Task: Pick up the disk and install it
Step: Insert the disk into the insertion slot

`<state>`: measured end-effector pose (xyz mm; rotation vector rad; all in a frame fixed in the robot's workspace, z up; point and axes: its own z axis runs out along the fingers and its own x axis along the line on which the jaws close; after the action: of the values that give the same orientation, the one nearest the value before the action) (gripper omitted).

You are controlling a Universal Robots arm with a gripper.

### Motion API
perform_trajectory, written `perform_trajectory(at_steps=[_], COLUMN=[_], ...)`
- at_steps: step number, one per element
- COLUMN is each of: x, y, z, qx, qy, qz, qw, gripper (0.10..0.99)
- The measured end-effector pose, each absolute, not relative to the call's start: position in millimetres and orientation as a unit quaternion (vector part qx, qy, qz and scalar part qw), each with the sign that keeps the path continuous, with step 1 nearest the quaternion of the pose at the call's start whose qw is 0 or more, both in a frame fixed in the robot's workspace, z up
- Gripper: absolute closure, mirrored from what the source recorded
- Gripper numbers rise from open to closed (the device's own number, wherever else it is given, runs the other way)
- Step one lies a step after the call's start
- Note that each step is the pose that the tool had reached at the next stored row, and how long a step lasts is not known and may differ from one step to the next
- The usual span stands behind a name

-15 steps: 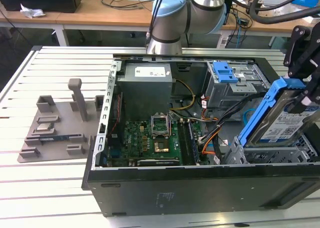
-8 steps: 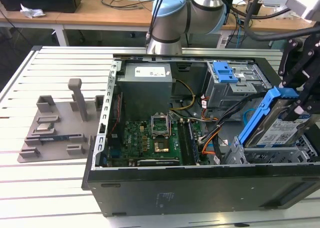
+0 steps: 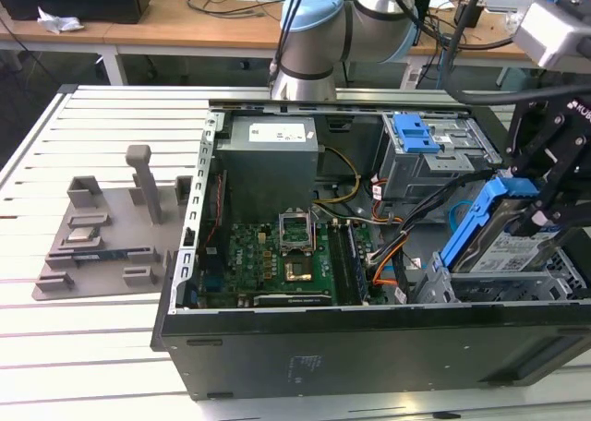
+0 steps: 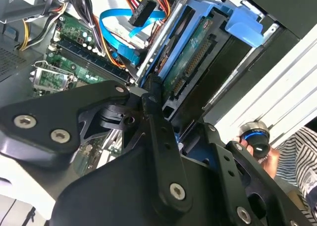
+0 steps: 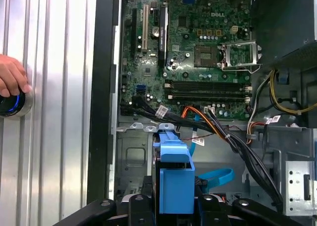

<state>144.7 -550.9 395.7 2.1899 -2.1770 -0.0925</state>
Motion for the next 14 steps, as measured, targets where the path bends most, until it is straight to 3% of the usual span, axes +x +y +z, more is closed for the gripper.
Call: perform_trajectory(at_steps=[12,13,14], x=[144.8,144.8,144.8], y=[-550.9,-550.9,-550.9], z=[391.0,391.0,391.0], qx=[0.709,0.709,0.709], qy=[-0.704,-0.704,-0.704], qz=[-0.03,-0.03,-0.03], qw=[0.026,0.026,0.026], gripper=[0.714,0.651,0.651])
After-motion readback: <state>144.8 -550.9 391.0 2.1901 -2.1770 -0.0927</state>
